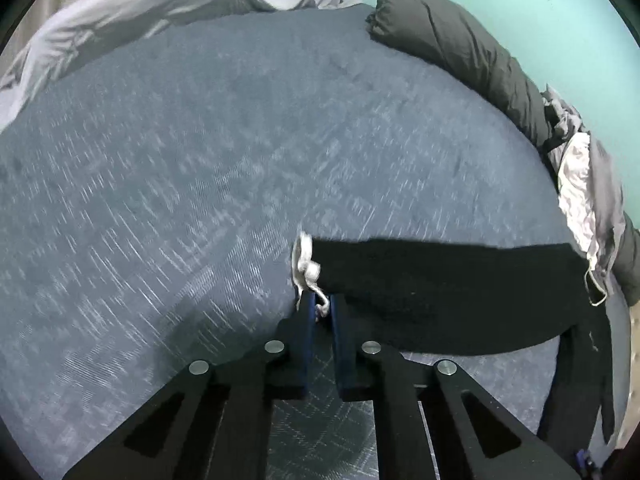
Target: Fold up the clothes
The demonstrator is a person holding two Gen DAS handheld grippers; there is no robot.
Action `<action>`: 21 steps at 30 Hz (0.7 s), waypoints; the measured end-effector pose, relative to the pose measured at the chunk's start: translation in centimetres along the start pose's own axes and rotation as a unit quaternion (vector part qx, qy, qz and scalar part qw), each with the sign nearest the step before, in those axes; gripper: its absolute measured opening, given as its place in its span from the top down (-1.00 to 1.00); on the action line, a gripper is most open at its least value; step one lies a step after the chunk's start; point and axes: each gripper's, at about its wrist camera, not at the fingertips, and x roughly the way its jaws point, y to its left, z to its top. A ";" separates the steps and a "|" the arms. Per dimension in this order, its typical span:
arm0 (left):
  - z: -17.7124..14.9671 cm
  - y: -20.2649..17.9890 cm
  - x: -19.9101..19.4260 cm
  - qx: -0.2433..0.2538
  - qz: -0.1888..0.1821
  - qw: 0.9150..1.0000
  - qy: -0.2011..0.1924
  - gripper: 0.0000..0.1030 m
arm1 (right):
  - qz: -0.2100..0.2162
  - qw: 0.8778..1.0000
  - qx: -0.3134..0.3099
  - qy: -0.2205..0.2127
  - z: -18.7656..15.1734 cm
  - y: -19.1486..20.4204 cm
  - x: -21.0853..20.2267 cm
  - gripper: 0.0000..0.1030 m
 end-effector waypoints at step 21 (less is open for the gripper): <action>1.5 1.1 -2.0 0.028 0.023 0.999 -0.017 0.04 | 0.001 1.000 -0.004 0.004 0.0 0.0 0.2 0.22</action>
